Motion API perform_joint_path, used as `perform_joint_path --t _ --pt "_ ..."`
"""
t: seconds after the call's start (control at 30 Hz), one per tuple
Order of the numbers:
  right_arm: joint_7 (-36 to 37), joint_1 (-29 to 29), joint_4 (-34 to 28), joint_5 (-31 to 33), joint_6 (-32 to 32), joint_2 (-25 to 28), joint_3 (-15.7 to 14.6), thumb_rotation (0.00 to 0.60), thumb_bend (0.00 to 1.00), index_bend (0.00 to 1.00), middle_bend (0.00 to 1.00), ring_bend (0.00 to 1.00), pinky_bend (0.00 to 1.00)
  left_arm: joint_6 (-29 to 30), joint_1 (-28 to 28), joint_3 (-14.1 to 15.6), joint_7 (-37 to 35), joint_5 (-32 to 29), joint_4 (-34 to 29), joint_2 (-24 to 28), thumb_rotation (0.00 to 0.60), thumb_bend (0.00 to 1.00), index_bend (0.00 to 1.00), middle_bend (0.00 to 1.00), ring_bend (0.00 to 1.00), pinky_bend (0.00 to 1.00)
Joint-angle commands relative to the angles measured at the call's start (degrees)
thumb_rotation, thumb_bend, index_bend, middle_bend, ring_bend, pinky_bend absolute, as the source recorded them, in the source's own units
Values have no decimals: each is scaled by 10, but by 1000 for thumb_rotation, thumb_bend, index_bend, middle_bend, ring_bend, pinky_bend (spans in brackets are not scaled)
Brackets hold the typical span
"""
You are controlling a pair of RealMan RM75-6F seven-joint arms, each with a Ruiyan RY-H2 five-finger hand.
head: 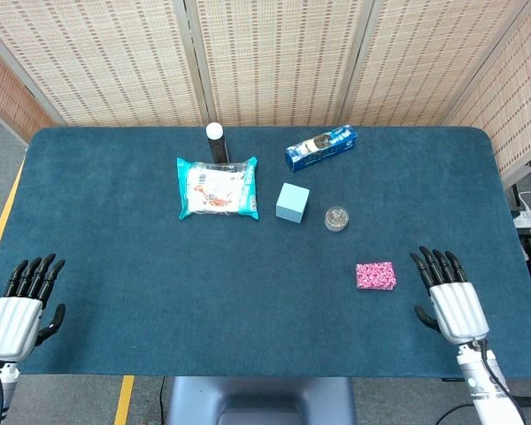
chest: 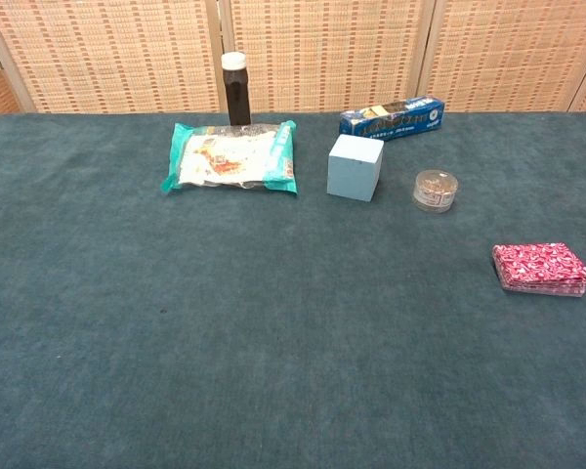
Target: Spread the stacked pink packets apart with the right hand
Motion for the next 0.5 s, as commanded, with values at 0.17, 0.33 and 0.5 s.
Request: perform_joint_path --t 0.17,0.33,0.5 --pt "-1 18 35 14 -26 -28 11 600 185 0 0 0 0 -9 -4 0 -8 -1 -4 3 600 473 0 0 0 62" --pt "-18 47 42 26 -68 -38 21 600 185 0 0 0 0 -5 -4 0 -14 4 -6 6 600 473 0 0 0 62" --pt "-67 86 31 65 -138 -31 29 600 185 0 0 0 0 -3 -3 -2 -14 2 -12 8 600 473 0 0 0 63"
